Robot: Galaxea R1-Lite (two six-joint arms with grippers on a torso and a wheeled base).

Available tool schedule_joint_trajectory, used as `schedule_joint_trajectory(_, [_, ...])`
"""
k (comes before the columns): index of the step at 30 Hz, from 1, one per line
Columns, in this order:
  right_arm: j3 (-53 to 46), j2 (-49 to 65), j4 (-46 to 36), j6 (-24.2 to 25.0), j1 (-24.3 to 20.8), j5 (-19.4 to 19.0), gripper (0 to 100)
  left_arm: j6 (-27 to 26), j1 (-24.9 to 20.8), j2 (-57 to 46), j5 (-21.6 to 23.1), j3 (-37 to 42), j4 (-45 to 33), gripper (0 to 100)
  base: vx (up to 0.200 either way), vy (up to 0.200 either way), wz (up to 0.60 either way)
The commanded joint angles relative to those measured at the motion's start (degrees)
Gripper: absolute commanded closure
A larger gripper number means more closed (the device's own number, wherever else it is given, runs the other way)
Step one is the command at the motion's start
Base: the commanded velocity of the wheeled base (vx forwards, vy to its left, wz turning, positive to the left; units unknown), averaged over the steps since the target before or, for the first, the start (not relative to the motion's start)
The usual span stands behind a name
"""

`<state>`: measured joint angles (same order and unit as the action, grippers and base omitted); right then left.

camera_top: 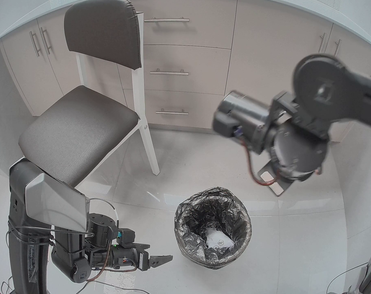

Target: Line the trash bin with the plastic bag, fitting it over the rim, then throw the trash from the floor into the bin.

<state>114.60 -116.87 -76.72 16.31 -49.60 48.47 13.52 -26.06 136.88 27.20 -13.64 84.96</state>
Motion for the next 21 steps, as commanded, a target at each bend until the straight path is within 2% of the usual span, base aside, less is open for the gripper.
schedule_joint_trajectory(1, [0.0,16.3,-9.1,0.0,1.4,1.4,100,-0.1,-1.1,3.0,-2.3,2.3,2.9,0,0.0,0.0,0.0])
schedule_joint_trajectory(2, [0.0,16.3,-9.1,0.0,1.4,1.4,100,-0.1,-1.1,3.0,-2.3,2.3,2.9,0,0.0,0.0,0.0])
schedule_joint_trajectory(3, [0.0,20.3,-12.8,-0.1,5.7,1.4,100,-0.1,-2.0,2.9,-5.0,2.5,2.9,0,0.0,0.0,0.0])
schedule_joint_trajectory(7, [0.0,26.2,-12.6,-1.5,13.3,0.7,100,0.5,-2.5,-0.3,-9.0,4.4,3.0,0,0.0,0.0,0.0])
schedule_joint_trajectory(9, [0.0,27.8,-12.6,-2.2,14.9,0.7,100,0.6,-2.5,-2.8,-10.1,5.2,3.0,0,0.0,0.0,0.0])
schedule_joint_trajectory(11, [0.0,32.7,-12.5,-4.0,19.3,0.2,100,3.0,-2.7,-12.1,-13.7,8.4,2.9,0,0.0,0.0,0.0])
schedule_joint_trajectory(13, [0.0,35.0,-12.5,-4.5,21.0,-0.8,100,3.2,-3.0,-16.9,-17.1,9.6,2.9,0,0.0,0.0,0.0])
schedule_joint_trajectory(14, [0.0,37.4,-12.5,-4.9,24.1,-2.2,100,3.1,-3.7,-23.4,-22.9,10.7,2.8,0,0.0,0.0,0.0])
schedule_joint_trajectory(15, [0.0,37.9,-12.5,-5.0,25.3,-2.6,100,3.0,-4.0,-25.1,-24.6,11.0,2.8,0,0.0,0.0,0.0])
schedule_joint_trajectory(16, [0.0,39.8,-12.5,-5.4,29.7,-3.6,100,2.5,-4.9,-31.2,-31.4,11.8,2.8,0,0.0,0.0,0.0])
schedule_joint_trajectory(18, [0.0,41.5,-12.5,-6.2,33.0,-4.6,100,1.1,-5.0,-36.7,-36.1,12.5,2.8,0,0.0,0.0,0.0])
schedule_joint_trajectory(19, [0.0,43.5,-12.5,-6.9,35.2,-6.4,100,-1.5,-4.5,-41.6,-39.2,13.0,2.6,0,0.0,0.0,0.0])
schedule_joint_trajectory(21, [0.0,46.1,-12.5,-8.0,37.3,-9.9,100,-5.0,-2.8,-47.1,-41.7,13.6,2.1,0,0.0,0.0,0.0])
